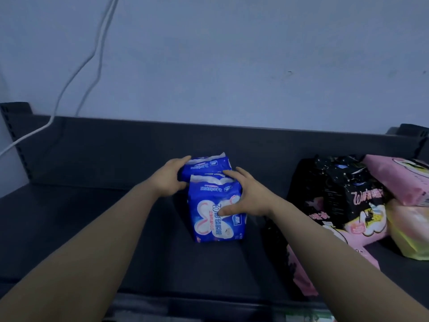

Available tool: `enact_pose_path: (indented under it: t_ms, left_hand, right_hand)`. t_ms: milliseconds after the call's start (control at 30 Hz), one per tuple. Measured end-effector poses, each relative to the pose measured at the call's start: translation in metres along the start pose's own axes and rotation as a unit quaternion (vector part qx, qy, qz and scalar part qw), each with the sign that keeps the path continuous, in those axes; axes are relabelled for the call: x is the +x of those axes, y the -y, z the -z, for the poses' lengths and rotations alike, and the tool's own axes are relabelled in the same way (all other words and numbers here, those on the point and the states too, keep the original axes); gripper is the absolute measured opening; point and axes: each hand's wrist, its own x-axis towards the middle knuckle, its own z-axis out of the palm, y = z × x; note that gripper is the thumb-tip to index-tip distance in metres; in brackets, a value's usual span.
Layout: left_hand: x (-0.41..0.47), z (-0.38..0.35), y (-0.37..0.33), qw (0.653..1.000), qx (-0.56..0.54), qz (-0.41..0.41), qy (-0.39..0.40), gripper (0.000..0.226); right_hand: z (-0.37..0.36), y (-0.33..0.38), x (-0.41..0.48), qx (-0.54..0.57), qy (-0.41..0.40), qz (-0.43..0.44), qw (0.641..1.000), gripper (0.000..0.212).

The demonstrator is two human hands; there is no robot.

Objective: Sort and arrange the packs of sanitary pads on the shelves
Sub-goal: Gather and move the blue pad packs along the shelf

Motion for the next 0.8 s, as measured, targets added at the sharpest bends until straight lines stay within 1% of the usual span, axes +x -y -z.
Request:
enact_pose_path:
  t_ms: [100, 167, 233, 333, 467, 533, 600, 700, 800]
  left_hand:
    - [0.019, -0.001, 0.003, 0.999, 0.007, -0.020, 0.031, 0.079]
    - [0.028, -0.001, 0.005, 0.999, -0.019, -0.023, 0.035, 0.067]
    - [0.034, -0.002, 0.006, 0.998, -0.046, -0.024, 0.034, 0.052]
    - [0.039, -0.007, 0.004, 0.996, -0.074, -0.026, 0.039, 0.046]
    - [0.037, -0.015, 0.001, 0.996, -0.088, -0.022, 0.025, 0.041]
    - [0.033, -0.017, 0.001, 0.995, -0.100, -0.021, 0.014, 0.043]
    - [0.026, -0.017, 0.000, 0.993, -0.113, -0.022, 0.004, 0.052]
    - [0.008, -0.008, 0.001, 0.994, -0.096, -0.016, -0.042, 0.068]
    - [-0.015, 0.009, 0.005, 0.991, -0.095, 0.016, -0.089, 0.071]
  right_hand:
    - [0.001, -0.006, 0.005, 0.049, 0.014, -0.011, 0.999, 0.102]
    - [0.001, -0.010, 0.006, 0.103, 0.023, -0.025, 0.994, 0.096]
    - [0.002, -0.015, 0.005, 0.133, 0.023, -0.035, 0.990, 0.093]
    - [0.002, -0.019, 0.000, 0.150, 0.003, -0.042, 0.988, 0.090]
    - [0.001, -0.017, -0.008, 0.151, -0.014, -0.049, 0.987, 0.087]
    - [0.000, -0.015, -0.012, 0.146, -0.024, -0.048, 0.988, 0.087]
    - [0.000, -0.011, -0.015, 0.141, -0.034, -0.043, 0.988, 0.087]
    - [0.001, -0.005, -0.020, 0.132, -0.046, -0.030, 0.990, 0.086]
    - [0.001, 0.003, -0.022, 0.123, -0.059, -0.011, 0.991, 0.088]
